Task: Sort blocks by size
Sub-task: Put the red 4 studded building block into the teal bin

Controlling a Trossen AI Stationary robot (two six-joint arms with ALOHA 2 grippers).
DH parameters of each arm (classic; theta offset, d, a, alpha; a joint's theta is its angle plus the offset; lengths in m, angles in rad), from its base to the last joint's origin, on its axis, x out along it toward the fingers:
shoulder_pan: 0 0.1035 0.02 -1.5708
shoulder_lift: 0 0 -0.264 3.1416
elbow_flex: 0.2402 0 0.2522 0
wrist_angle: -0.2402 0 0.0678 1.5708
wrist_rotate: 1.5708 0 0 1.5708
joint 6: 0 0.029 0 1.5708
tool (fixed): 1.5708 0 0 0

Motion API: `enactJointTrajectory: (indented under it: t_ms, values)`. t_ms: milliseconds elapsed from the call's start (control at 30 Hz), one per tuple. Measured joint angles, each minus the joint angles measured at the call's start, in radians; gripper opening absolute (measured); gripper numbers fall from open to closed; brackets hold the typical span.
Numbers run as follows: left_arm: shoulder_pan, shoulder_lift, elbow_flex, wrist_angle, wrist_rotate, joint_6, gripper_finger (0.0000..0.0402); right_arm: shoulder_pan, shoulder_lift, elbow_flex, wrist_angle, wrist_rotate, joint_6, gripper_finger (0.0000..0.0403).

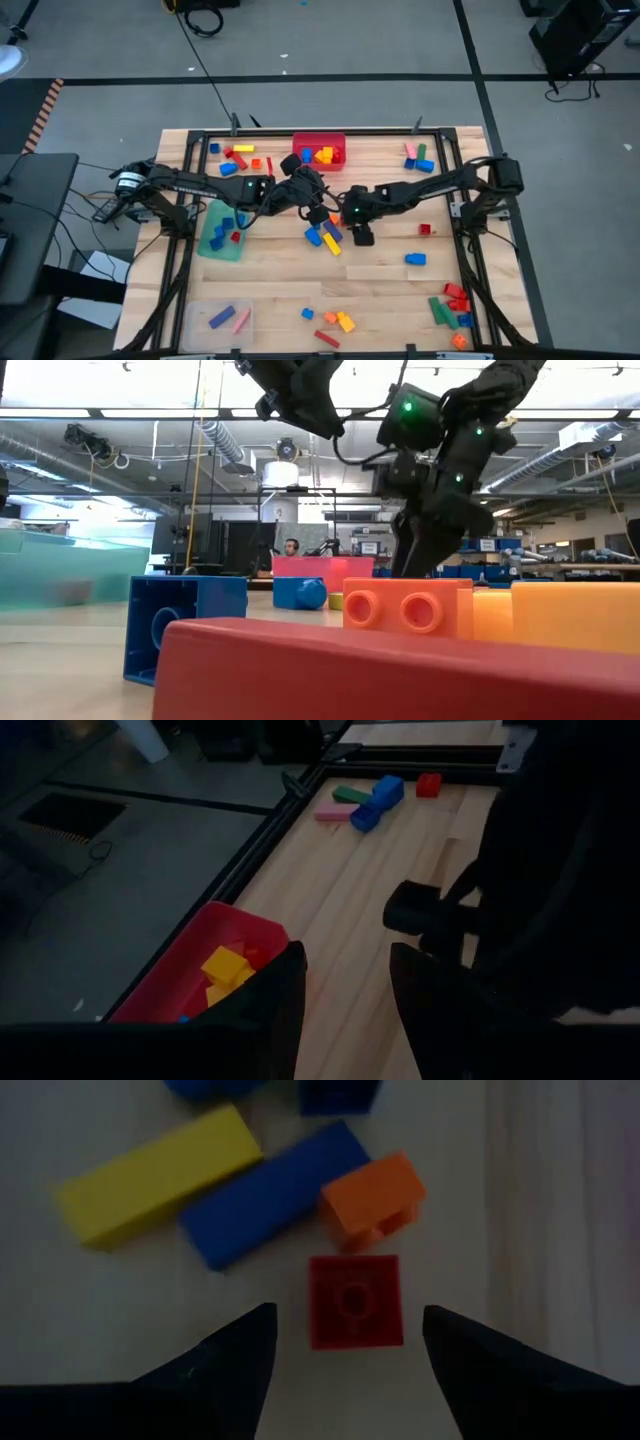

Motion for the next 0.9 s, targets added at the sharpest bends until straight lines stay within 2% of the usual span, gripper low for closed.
enactJointTrajectory:
  t_ms: [300, 400, 500, 533, 733, 833, 900]
  values:
    - [0.000, 0.000, 0.000, 0.000, 0.000, -0.004, 0.0155, 0.000, 0.089, 0.002, 0.068, -0.006, 0.006, 0.0243]
    - [0.000, 0.000, 0.000, -0.003, 0.003, -0.005, 0.0155, 0.000, 0.090, 0.003, 0.066, -0.008, 0.007, 0.0209]
    - [0.000, 0.000, 0.000, -0.004, 0.042, -0.006, 0.0155, 0.001, 0.075, 0.002, 0.056, -0.004, 0.021, 0.0155]
    - [0.000, 0.000, 0.000, -0.004, 0.053, -0.006, 0.0155, 0.000, 0.065, 0.001, 0.048, 0.007, 0.035, 0.0152]
    - [0.000, 0.000, 0.000, 0.008, 0.088, 0.021, 0.0155, -0.019, -0.079, -0.001, -0.129, 0.069, 0.112, 0.0153]
    - [0.001, 0.000, 0.000, 0.016, 0.088, 0.032, 0.0155, -0.036, -0.194, -0.003, -0.244, 0.069, 0.195, 0.0153]
    - [0.001, 0.000, 0.000, 0.030, 0.090, 0.038, 0.0155, -0.044, -0.285, -0.017, -0.260, 0.073, 0.230, 0.0153]
